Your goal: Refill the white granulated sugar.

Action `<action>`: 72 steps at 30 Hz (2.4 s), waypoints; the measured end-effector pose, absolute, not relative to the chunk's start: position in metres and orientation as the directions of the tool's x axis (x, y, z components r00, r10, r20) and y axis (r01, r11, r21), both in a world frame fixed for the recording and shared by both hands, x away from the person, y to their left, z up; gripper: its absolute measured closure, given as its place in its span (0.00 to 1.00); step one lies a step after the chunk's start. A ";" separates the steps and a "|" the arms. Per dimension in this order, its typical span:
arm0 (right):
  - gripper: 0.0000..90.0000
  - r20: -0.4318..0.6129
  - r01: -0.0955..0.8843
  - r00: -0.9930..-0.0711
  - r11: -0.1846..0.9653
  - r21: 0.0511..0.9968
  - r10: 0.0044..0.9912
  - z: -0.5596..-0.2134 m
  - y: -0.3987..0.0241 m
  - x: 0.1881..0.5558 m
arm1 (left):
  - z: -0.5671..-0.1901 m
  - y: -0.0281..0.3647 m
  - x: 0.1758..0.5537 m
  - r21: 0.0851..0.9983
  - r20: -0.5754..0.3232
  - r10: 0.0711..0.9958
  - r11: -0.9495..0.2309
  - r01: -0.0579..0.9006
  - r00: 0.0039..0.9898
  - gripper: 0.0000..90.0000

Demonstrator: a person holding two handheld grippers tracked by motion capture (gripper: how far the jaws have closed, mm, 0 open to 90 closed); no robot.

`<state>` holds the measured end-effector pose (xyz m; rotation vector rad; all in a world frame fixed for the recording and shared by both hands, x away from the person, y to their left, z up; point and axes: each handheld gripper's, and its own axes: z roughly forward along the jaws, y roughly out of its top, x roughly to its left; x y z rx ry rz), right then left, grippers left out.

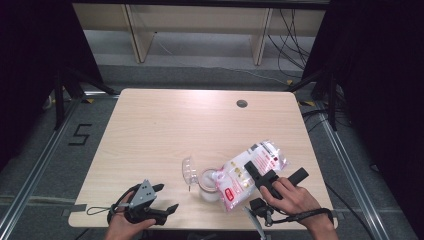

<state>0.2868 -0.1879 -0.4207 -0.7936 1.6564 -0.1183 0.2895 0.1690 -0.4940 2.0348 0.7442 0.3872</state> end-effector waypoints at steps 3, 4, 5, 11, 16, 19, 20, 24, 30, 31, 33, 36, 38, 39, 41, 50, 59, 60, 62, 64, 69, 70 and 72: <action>0.82 -0.835 -0.426 -0.031 0.763 -0.487 -0.550 -0.422 -0.188 0.288 | -0.495 0.168 0.288 0.843 -0.033 0.644 -0.393 0.367 0.764 0.21; 0.82 -0.821 -0.418 -0.029 0.753 -0.508 -0.570 -0.420 -0.188 0.287 | -0.494 0.168 0.289 0.845 -0.026 0.640 -0.397 0.359 0.768 0.21; 0.82 -0.816 -0.417 -0.029 0.749 -0.515 -0.578 -0.420 -0.188 0.287 | -0.494 0.169 0.289 0.844 -0.017 0.637 -0.404 0.353 0.771 0.21; 0.82 -0.843 -0.430 -0.048 0.773 -0.467 -0.536 -0.423 -0.191 0.290 | -0.494 0.169 0.290 0.841 -0.014 0.639 -0.408 0.355 0.769 0.21; 0.82 -0.837 -0.429 -0.049 0.768 -0.475 -0.545 -0.422 -0.191 0.290 | -0.495 0.168 0.288 0.843 -0.035 0.646 -0.391 0.370 0.762 0.21; 0.82 -0.847 -0.438 -0.057 0.776 -0.454 -0.528 -0.422 -0.191 0.289 | -0.495 0.168 0.288 0.843 -0.036 0.647 -0.390 0.370 0.762 0.21; 0.82 -0.848 -0.440 -0.060 0.777 -0.451 -0.526 -0.422 -0.191 0.290 | -0.495 0.168 0.288 0.843 -0.036 0.647 -0.390 0.370 0.762 0.21; 0.82 -0.861 -0.451 -0.069 0.786 -0.423 -0.503 -0.424 -0.194 0.291 | -0.495 0.167 0.288 0.850 -0.046 0.650 -0.374 0.371 0.759 0.21; 0.82 -0.866 -0.450 -0.082 0.793 -0.410 -0.494 -0.425 -0.196 0.291 | -0.494 0.168 0.288 0.842 -0.033 0.652 -0.390 0.373 0.757 0.21; 0.82 -0.866 -0.451 -0.080 0.793 -0.410 -0.493 -0.425 -0.196 0.291 | -0.494 0.169 0.289 0.838 -0.022 0.648 -0.403 0.368 0.761 0.21; 0.82 -0.866 -0.453 -0.077 0.792 -0.410 -0.493 -0.424 -0.195 0.291 | -0.495 0.167 0.288 0.850 -0.045 0.650 -0.374 0.371 0.759 0.21; 0.82 -0.867 -0.450 -0.076 0.793 -0.411 -0.492 -0.423 -0.195 0.291 | -0.495 0.167 0.288 0.849 -0.046 0.650 -0.374 0.372 0.759 0.21; 0.82 -0.868 -0.451 -0.078 0.794 -0.408 -0.490 -0.422 -0.196 0.291 | -0.495 0.167 0.288 0.850 -0.046 0.650 -0.373 0.371 0.758 0.21; 0.82 -0.869 -0.450 -0.080 0.795 -0.406 -0.489 -0.422 -0.196 0.291 | -0.495 0.167 0.288 0.849 -0.046 0.650 -0.375 0.373 0.758 0.21; 0.82 -0.875 -0.458 -0.094 0.801 -0.386 -0.476 -0.423 -0.197 0.292 | -0.494 0.168 0.288 0.843 -0.029 0.650 -0.393 0.368 0.760 0.21; 0.82 -0.883 -0.469 -0.099 0.804 -0.366 -0.460 -0.423 -0.198 0.293 | -0.494 0.168 0.288 0.843 -0.033 0.651 -0.389 0.371 0.758 0.21; 0.82 -0.886 -0.488 -0.119 0.804 -0.340 -0.447 -0.421 -0.198 0.294 | -0.495 0.167 0.288 0.848 -0.046 0.651 -0.376 0.374 0.758 0.21; 0.82 -0.894 -0.494 -0.115 0.806 -0.327 -0.433 -0.422 -0.199 0.294 | -0.495 0.167 0.288 0.848 -0.044 0.650 -0.377 0.373 0.758 0.21; 0.82 -0.906 -0.485 -0.148 0.827 -0.283 -0.397 -0.422 -0.201 0.293 | -0.495 0.167 0.288 0.848 -0.044 0.650 -0.377 0.372 0.759 0.21; 0.83 -0.914 -0.490 -0.146 0.830 -0.266 -0.379 -0.423 -0.202 0.293 | -0.495 0.168 0.288 0.843 -0.036 0.647 -0.389 0.371 0.762 0.21; 0.83 -0.912 -0.490 -0.166 0.834 -0.254 -0.375 -0.422 -0.204 0.294 | -0.495 0.167 0.288 0.848 -0.043 0.650 -0.378 0.372 0.759 0.21; 0.83 -0.910 -0.495 -0.164 0.830 -0.257 -0.380 -0.422 -0.203 0.295 | -0.495 0.167 0.288 0.847 -0.044 0.651 -0.378 0.373 0.758 0.21; 0.83 -0.912 -0.484 -0.180 0.841 -0.244 -0.368 -0.424 -0.205 0.294 | -0.495 0.167 0.288 0.848 -0.043 0.651 -0.377 0.372 0.758 0.21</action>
